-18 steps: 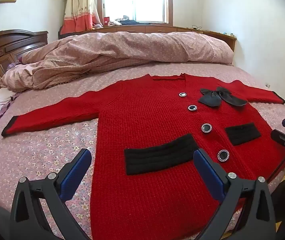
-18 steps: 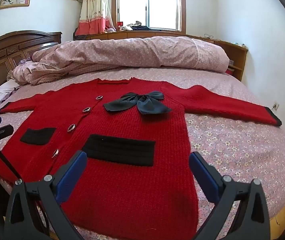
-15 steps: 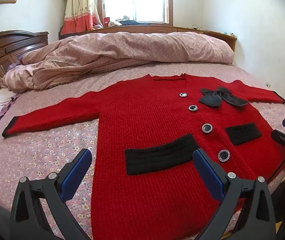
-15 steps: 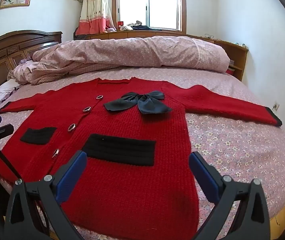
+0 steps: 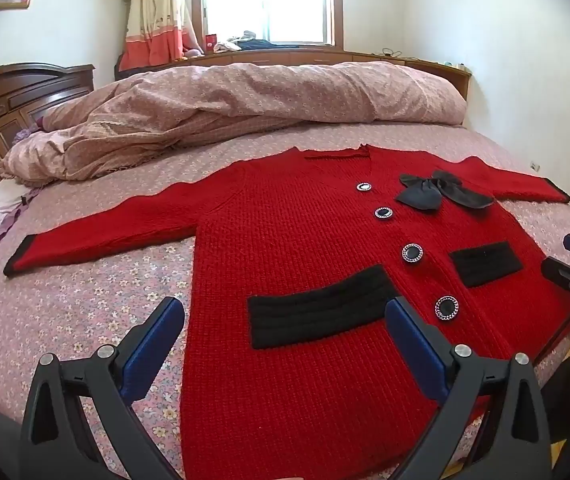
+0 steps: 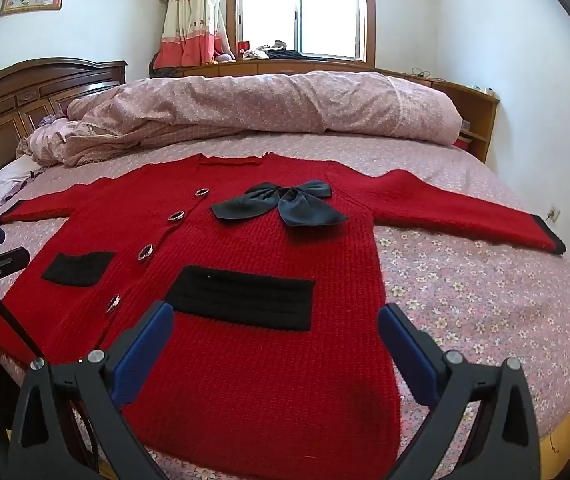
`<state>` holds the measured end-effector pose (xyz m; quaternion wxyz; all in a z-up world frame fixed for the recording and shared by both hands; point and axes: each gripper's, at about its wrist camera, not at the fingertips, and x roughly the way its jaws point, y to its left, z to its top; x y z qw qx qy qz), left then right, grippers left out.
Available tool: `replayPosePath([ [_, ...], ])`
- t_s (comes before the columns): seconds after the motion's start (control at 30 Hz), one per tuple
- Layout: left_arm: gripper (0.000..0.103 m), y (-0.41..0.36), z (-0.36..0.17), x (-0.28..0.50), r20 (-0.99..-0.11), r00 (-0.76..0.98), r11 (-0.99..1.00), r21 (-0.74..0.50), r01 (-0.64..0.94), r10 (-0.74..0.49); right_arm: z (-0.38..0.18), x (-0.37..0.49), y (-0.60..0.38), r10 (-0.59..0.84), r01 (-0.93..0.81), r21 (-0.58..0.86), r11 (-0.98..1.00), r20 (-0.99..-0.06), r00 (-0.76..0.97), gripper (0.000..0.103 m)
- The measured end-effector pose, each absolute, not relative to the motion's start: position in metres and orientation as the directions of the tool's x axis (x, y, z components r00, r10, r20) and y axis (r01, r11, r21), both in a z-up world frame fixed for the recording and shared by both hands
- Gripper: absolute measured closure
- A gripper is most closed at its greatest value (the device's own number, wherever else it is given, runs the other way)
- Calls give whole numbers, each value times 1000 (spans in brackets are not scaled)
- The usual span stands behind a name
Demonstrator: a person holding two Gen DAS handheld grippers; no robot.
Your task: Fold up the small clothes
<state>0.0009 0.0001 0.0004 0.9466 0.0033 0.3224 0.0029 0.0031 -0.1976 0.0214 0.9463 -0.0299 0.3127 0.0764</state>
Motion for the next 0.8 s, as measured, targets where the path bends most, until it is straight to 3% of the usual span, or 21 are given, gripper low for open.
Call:
replayPosePath([
  [0.8,5,-7,-1,1,-615,788,1000,13,4,5,21,4,-197,126,-166,-12,986,-600,790,0],
])
